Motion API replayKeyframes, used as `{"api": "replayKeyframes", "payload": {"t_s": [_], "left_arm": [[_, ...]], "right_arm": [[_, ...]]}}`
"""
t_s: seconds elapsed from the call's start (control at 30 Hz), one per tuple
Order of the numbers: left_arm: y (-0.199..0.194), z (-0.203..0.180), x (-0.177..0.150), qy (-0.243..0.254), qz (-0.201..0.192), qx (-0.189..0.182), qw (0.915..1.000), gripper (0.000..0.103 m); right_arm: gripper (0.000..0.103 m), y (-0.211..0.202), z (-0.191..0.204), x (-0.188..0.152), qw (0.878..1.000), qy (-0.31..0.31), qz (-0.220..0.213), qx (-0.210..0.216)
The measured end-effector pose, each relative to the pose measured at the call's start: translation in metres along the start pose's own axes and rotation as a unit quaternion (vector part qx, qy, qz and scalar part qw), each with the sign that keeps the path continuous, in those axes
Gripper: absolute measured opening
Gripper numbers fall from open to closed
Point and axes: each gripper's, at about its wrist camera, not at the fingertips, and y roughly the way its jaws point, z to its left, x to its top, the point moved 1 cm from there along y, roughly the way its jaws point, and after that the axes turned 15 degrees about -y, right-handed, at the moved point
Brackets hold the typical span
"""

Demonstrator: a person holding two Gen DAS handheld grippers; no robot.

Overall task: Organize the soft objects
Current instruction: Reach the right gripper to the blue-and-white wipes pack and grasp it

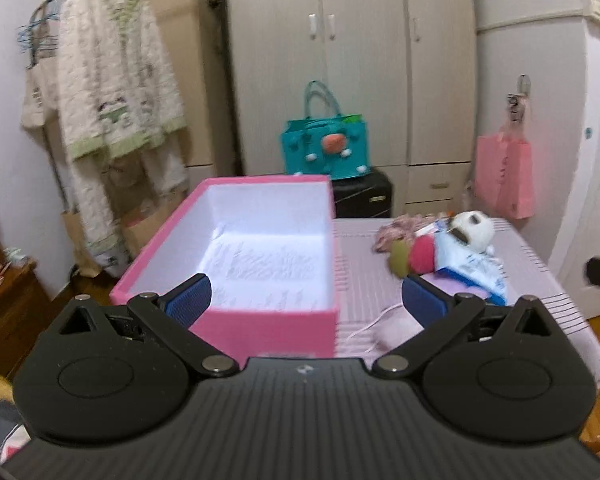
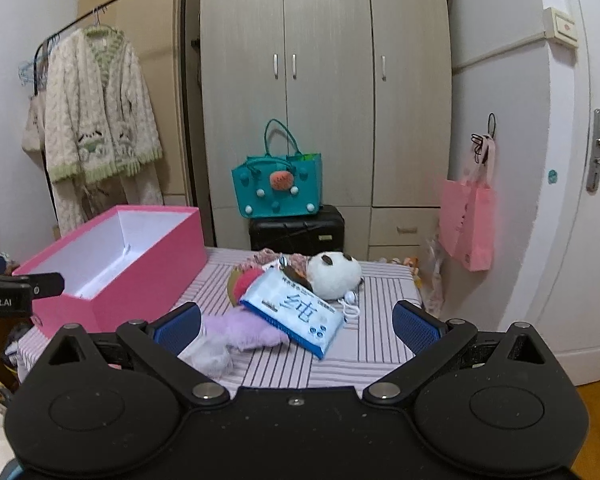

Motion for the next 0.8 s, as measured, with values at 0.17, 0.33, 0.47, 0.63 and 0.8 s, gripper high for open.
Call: {"api": "replayKeyframes", "payload": {"t_s": [0.17,0.33,0.47,0.63,0.8], "left_arm": [[0.027,-0.022,-0.001,0.017,-0.006,-0.034,0.9993,0.103],[0.055,-0.054,-0.004,0.042,-0.004,-0.097,0.9944,0.103],[0.080,-0.078,-0.005,0.042,0.021,-0.129,0.9906,0.102],[0.115,-0.099,-0.008,0.051,0.040,-0.144,0.9875,0.089],[0.149,-0.113,-0.010,0.058,0.072,-0.152,0.9840,0.068]], "right_arm": [[0.103,0.035,-0.016,-0.017,0.999,0.029,-0.013,0.028],[0.103,0.080,-0.033,-0.034,0.996,0.060,0.009,0.068],[0.098,0.110,-0.043,-0.045,0.992,0.074,0.031,0.092],[0.084,0.143,-0.047,-0.052,0.989,0.063,0.050,0.122],[0.076,0.168,-0.046,-0.057,0.987,0.041,0.070,0.137]]}}
